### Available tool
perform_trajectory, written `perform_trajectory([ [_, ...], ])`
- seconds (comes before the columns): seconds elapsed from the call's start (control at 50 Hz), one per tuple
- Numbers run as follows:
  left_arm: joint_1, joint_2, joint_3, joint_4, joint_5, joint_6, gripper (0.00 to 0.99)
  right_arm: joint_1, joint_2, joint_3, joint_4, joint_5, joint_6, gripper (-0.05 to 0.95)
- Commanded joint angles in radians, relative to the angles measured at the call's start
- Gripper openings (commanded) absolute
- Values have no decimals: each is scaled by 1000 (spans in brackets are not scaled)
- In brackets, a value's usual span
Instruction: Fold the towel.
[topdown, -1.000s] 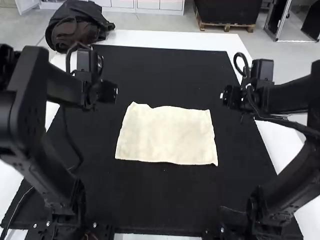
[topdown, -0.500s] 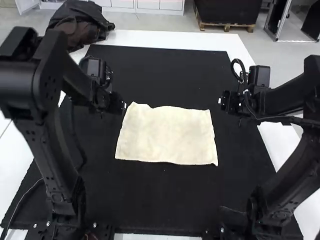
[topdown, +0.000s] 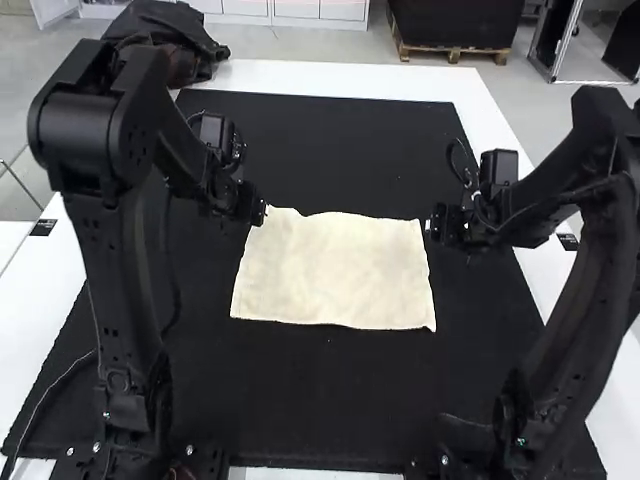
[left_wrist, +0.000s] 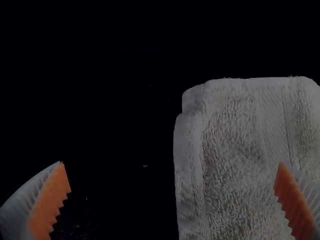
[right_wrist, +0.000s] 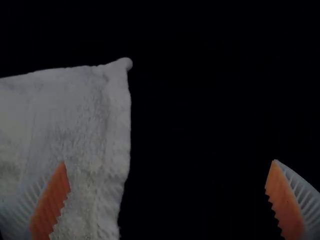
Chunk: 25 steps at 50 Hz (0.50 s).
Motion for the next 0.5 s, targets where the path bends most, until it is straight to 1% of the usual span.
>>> perform_trajectory([
  [0.0,-5,36,41,0,8,-6,961,21,24,43,23,-17,9,907],
  [0.22,-5,88,67,8,8,-3,961,49,91,89,41,-14,12,908],
  [0.48,-13,120,72,23,4,2,961,56,159,121,76,-15,15,908],
])
